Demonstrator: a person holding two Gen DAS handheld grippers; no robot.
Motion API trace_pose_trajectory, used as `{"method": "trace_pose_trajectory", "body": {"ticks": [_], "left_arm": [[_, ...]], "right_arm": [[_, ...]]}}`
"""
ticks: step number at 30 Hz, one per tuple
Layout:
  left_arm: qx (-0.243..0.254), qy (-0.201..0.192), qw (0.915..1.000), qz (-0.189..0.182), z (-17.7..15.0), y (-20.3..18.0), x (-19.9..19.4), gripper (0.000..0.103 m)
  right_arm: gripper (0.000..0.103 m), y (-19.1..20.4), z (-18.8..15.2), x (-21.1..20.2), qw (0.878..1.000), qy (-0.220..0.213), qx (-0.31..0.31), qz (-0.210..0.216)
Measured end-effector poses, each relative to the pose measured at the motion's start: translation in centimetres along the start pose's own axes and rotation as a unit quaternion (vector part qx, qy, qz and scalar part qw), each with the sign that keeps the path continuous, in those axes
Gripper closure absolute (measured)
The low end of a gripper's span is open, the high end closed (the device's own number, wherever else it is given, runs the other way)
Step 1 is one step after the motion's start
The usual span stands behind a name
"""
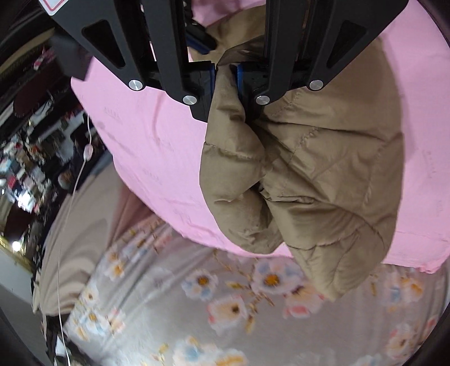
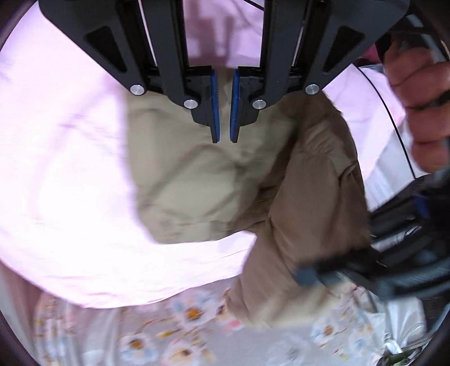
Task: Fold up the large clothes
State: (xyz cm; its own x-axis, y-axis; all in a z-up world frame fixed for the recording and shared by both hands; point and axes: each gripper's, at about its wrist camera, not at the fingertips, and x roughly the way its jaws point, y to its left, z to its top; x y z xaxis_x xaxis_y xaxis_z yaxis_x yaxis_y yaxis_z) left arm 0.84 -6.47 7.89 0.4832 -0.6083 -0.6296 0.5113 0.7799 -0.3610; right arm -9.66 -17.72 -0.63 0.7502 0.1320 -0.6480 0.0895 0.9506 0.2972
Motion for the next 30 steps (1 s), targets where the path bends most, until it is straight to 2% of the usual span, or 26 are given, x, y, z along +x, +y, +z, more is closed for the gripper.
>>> {"method": "trace_pose_trajectory", "body": {"ticks": [6, 11, 14, 16, 19, 20, 21, 22, 24, 27, 30], "left_arm": [[0.034, 0.099, 0.9943, -0.016, -4.6, -4.3, 7.1, 0.097], [0.058, 0.128, 0.9900, 0.009, -7.4, -5.7, 10.1, 0.097], [0.061, 0.144, 0.9875, 0.016, -7.8, -5.7, 11.1, 0.097], [0.051, 0.149, 0.9875, 0.007, -7.3, -5.8, 10.5, 0.095], [0.038, 0.138, 0.9897, -0.012, -5.9, -5.7, 7.7, 0.086], [0.036, 0.130, 0.9907, -0.020, -5.4, -5.6, 6.6, 0.083], [0.032, 0.118, 0.9921, -0.029, -4.9, -5.5, 5.3, 0.073], [0.026, 0.105, 0.9936, -0.034, -4.4, -5.3, 4.1, 0.057], [0.008, 0.065, 0.9971, -0.039, -3.2, -4.7, 1.4, 0.043], [-0.005, 0.016, 0.9992, -0.037, -1.1, -3.3, -1.6, 0.042], [-0.035, -0.014, 0.9993, 0.010, 1.2, -0.2, -3.2, 0.042]], "right_arm": [[0.096, -3.1, -0.3, -2.4, 0.999, -0.018, 0.014, -0.049], [0.095, -5.5, -0.5, -3.9, 0.996, -0.023, 0.015, -0.081], [0.095, -6.0, -0.7, -4.1, 0.995, -0.028, 0.007, -0.092], [0.095, -6.0, -0.3, -4.3, 0.995, -0.036, 0.007, -0.095], [0.091, -5.7, 0.3, -5.3, 0.993, -0.054, -0.003, -0.102], [0.083, -5.7, 0.7, -5.4, 0.993, -0.059, -0.004, -0.102], [0.080, -5.7, 1.0, -5.7, 0.993, -0.066, -0.004, -0.100], [0.073, -5.7, 1.3, -5.9, 0.993, -0.071, -0.003, -0.096], [0.070, -5.5, 2.3, -6.0, 0.993, -0.082, 0.000, -0.085], [0.069, -5.0, 3.7, -6.1, 0.993, -0.091, 0.003, -0.069], [0.067, -4.7, 6.4, -6.1, 0.995, -0.095, 0.023, -0.024]]}}
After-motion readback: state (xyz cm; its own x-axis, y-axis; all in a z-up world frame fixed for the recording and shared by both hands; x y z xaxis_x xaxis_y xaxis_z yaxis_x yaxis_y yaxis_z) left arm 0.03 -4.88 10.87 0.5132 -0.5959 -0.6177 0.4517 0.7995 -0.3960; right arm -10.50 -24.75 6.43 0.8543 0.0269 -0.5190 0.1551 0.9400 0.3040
